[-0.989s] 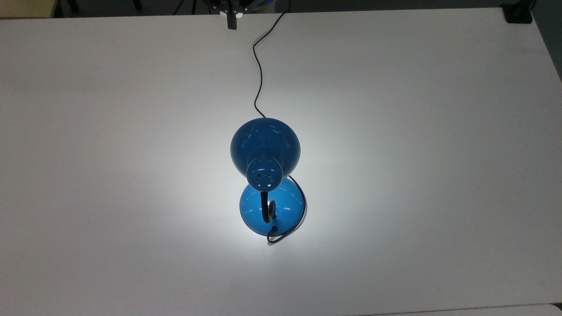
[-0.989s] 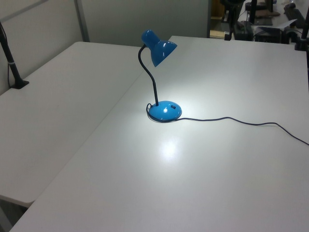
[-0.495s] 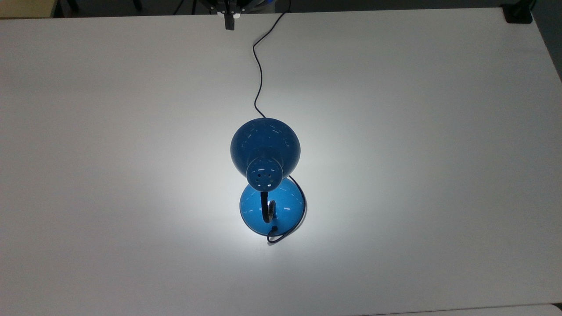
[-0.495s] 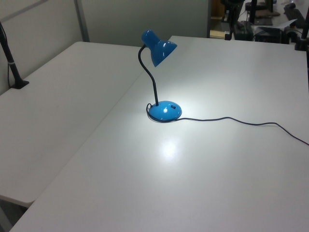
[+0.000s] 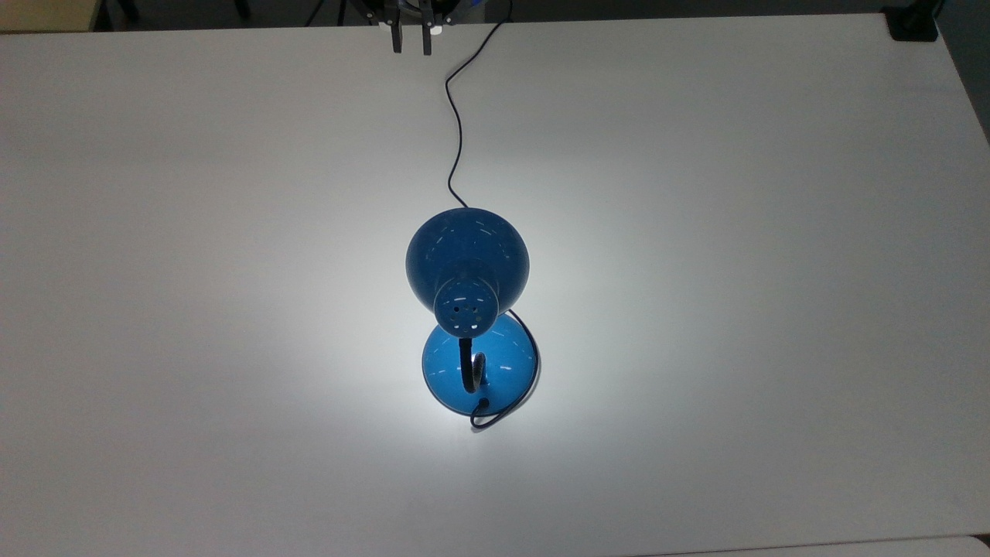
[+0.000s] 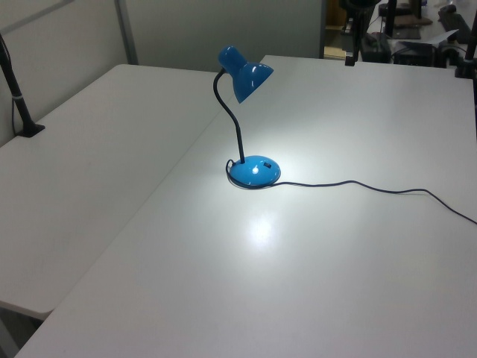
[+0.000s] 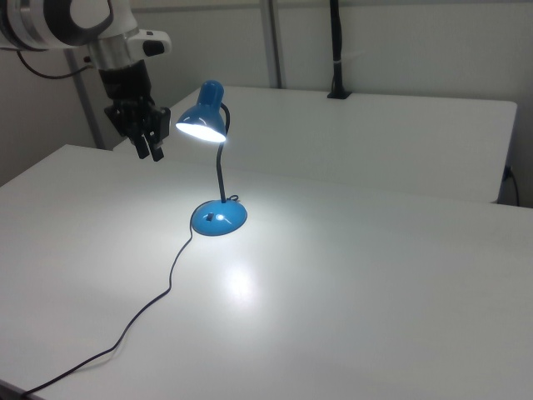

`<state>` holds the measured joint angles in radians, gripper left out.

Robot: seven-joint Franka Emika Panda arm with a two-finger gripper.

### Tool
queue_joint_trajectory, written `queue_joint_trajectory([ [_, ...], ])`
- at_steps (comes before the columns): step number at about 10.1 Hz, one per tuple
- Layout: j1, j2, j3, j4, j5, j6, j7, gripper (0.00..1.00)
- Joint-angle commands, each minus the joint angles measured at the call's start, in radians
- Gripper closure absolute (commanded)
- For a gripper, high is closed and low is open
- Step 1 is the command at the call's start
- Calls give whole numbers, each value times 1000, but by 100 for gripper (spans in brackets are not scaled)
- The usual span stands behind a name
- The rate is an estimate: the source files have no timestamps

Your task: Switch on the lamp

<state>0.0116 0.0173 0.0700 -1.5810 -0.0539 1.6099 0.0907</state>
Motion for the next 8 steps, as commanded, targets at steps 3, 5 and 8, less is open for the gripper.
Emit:
queue_joint_trajectory([
  [3, -9, -17, 11, -27, -6, 28, 15, 0],
  [5, -7, -17, 13, -27, -7, 28, 15, 0],
  [8, -9, -20, 13, -22, -9, 25, 15, 0],
])
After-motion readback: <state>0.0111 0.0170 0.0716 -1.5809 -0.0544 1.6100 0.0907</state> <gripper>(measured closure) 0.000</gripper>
